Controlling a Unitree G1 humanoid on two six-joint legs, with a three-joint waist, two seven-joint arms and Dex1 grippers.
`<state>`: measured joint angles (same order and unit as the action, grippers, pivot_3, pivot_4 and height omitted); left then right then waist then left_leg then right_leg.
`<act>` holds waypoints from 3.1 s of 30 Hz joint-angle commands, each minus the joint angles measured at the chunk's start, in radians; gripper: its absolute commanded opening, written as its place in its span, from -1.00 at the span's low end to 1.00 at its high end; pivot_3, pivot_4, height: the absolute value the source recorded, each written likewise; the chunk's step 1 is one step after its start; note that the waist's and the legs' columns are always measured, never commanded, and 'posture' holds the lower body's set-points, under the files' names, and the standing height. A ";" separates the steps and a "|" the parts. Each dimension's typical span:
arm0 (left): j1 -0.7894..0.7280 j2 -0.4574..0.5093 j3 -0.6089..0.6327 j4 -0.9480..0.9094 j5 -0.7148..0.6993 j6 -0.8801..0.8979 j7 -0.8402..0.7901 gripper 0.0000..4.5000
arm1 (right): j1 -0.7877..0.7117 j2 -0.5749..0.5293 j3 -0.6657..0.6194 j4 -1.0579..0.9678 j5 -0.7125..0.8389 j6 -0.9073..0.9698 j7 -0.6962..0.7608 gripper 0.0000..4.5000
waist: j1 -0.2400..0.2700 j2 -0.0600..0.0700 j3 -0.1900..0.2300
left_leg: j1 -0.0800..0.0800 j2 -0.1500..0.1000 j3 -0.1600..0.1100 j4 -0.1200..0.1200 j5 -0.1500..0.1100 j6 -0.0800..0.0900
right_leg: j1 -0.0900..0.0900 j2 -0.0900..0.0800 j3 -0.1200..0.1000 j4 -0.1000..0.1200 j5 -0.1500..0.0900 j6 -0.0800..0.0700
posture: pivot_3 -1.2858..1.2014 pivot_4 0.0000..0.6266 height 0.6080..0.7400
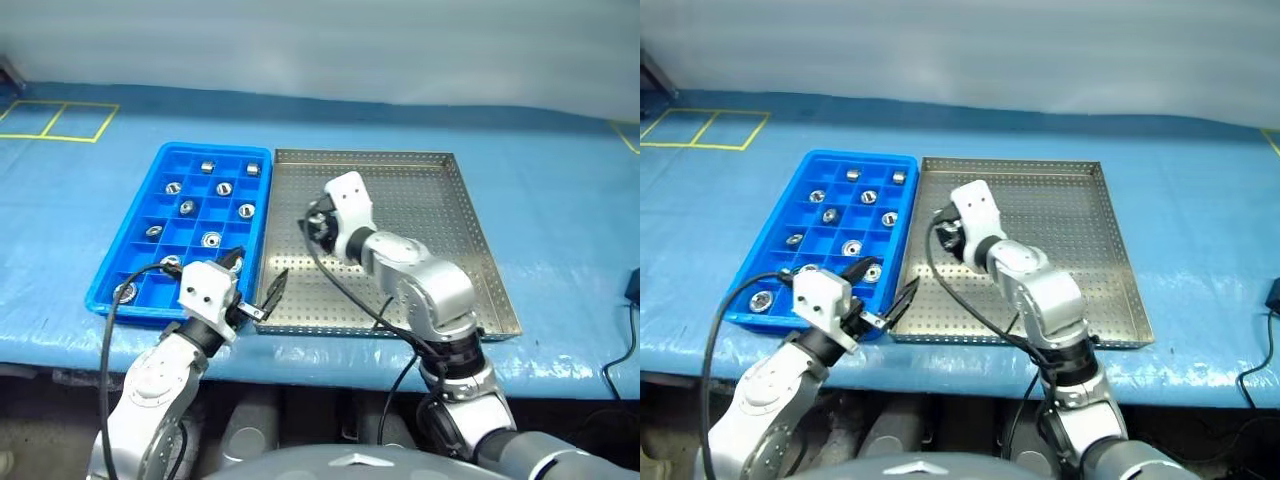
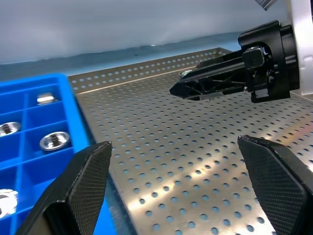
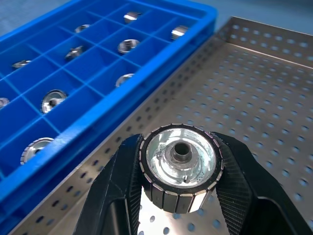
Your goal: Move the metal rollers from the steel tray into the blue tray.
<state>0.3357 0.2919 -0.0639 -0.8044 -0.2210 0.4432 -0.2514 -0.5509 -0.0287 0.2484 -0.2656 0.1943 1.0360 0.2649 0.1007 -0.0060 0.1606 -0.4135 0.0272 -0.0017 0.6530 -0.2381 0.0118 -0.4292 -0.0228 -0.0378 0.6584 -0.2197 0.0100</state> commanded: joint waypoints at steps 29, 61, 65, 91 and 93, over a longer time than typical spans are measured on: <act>0.206 -0.049 0.020 -0.121 0.063 -0.071 0.060 1.00 | 0.014 0.049 0.177 0.230 -0.017 -0.204 0.165 -0.24 | 0.368 -0.001 -0.002 | -0.004 -0.001 0.005 0.000 -0.003 -0.006 | -0.009 0.001 -0.006 -0.002 -0.005 -0.005 | 0.46 -0.52 1.00; 0.096 -0.012 0.004 -0.074 0.030 -0.036 -0.013 1.00 | 0.074 0.001 0.143 0.072 0.014 -0.094 0.138 0.79 | 0.296 -0.001 -0.002 | -0.004 0.000 0.001 0.003 -0.004 -0.006 | -0.002 0.003 -0.008 -0.001 -0.004 -0.002 | 0.39 -0.52 1.00; 0.094 -0.011 0.004 -0.072 0.028 -0.037 -0.021 1.00 | 0.074 0.001 0.142 0.071 0.013 -0.094 0.136 0.79 | 0.294 -0.001 -0.002 | -0.004 0.000 0.001 0.004 -0.004 -0.006 | -0.001 0.003 -0.008 -0.001 -0.004 -0.002 | 0.39 -0.52 1.00; 0.076 0.010 -0.009 -0.063 0.039 -0.031 -0.044 1.00 | 0.101 0.019 0.146 0.032 0.015 -0.094 0.105 0.79 | 0.248 -0.001 -0.002 | -0.004 0.000 0.000 0.005 -0.004 -0.006 | 0.000 0.003 -0.008 -0.001 -0.004 -0.002 | 0.37 -0.52 1.00; 0.073 0.016 -0.008 -0.065 0.037 -0.026 -0.045 1.00 | 0.104 0.022 0.146 0.027 0.015 -0.096 0.101 0.79 | 0.244 -0.001 -0.002 | -0.004 0.000 0.000 0.005 -0.004 -0.006 | 0.000 0.003 -0.008 -0.001 -0.004 -0.002 | 0.37 -0.52 1.00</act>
<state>0.4147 0.3018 -0.0686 -0.8620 -0.1774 0.4157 -0.2901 -0.4513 -0.0128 0.3962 -0.2100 0.2033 0.9455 0.3709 0.3442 -0.0071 0.1584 -0.4172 0.0269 -0.0014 0.6583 -0.2420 0.0055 -0.4295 -0.0197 -0.0461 0.6576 -0.2234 0.0076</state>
